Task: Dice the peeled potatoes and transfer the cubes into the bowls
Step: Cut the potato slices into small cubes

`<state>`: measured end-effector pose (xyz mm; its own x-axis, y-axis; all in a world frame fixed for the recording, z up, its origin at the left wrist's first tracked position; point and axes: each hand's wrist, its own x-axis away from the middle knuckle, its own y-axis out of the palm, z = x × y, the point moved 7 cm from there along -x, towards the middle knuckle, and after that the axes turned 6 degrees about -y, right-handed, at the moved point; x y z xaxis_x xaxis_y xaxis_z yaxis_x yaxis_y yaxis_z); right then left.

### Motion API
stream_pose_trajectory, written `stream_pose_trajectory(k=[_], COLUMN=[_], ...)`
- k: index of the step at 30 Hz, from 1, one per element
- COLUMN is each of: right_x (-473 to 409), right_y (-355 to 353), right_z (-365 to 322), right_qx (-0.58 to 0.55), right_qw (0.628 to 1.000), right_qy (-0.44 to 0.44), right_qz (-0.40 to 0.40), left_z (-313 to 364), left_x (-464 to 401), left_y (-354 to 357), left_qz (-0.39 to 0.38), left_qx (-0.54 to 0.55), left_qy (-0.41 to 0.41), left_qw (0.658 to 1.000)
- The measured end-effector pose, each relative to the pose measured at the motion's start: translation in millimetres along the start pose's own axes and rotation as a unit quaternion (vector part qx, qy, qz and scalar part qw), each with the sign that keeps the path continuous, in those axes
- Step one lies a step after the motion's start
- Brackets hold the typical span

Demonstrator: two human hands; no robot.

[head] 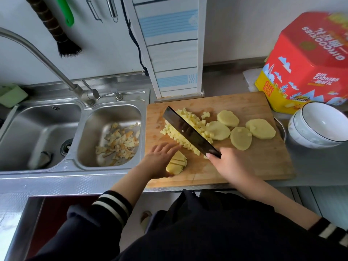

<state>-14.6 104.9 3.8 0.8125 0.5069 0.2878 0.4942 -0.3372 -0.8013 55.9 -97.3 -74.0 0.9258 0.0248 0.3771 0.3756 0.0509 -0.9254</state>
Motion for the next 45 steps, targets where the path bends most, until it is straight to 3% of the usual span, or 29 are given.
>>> stream_pose_trajectory(k=[5, 8, 14, 18, 24, 27, 31, 37, 45], right_x=[1, 2, 1, -2, -9, -13, -15, -12, -14], right_y=[-1, -3, -1, 0, 10, 13, 20, 28, 32], right_z=[3, 5, 4, -1, -7, -8, -10, -9, -14], right_qx=[-0.019, -0.019, -0.022, 0.000, 0.009, 0.027, 0.051, 0.062, 0.085], right_qw=[1.000, 1.000, 1.000, 1.000, 0.999, 0.998, 0.996, 0.994, 0.992], right_qy=[0.004, 0.004, 0.004, -0.004, -0.020, -0.011, -0.007, -0.014, -0.025], right_qz=[-0.002, -0.004, -0.010, -0.020, -0.046, -0.054, -0.072, -0.086, -0.093], left_z=[8, 5, -1, -2, 4, 7, 9, 3, 0], left_x=[-12, -11, 2, 10, 27, 29, 32, 44, 45], left_y=[-5, -3, 9, 18, 25, 28, 32, 37, 31], left_qz=[-0.066, -0.067, -0.047, -0.023, 0.037, 0.040, 0.041, 0.026, 0.023], left_qx=[-0.009, 0.019, 0.174, 0.199, 0.269, 0.313, 0.327, 0.257, 0.321], left_qy=[0.001, -0.020, -0.122, -0.185, -0.361, -0.409, -0.412, -0.359, -0.337], left_qw=[0.998, 0.997, 0.976, 0.962, 0.892, 0.856, 0.849, 0.897, 0.885])
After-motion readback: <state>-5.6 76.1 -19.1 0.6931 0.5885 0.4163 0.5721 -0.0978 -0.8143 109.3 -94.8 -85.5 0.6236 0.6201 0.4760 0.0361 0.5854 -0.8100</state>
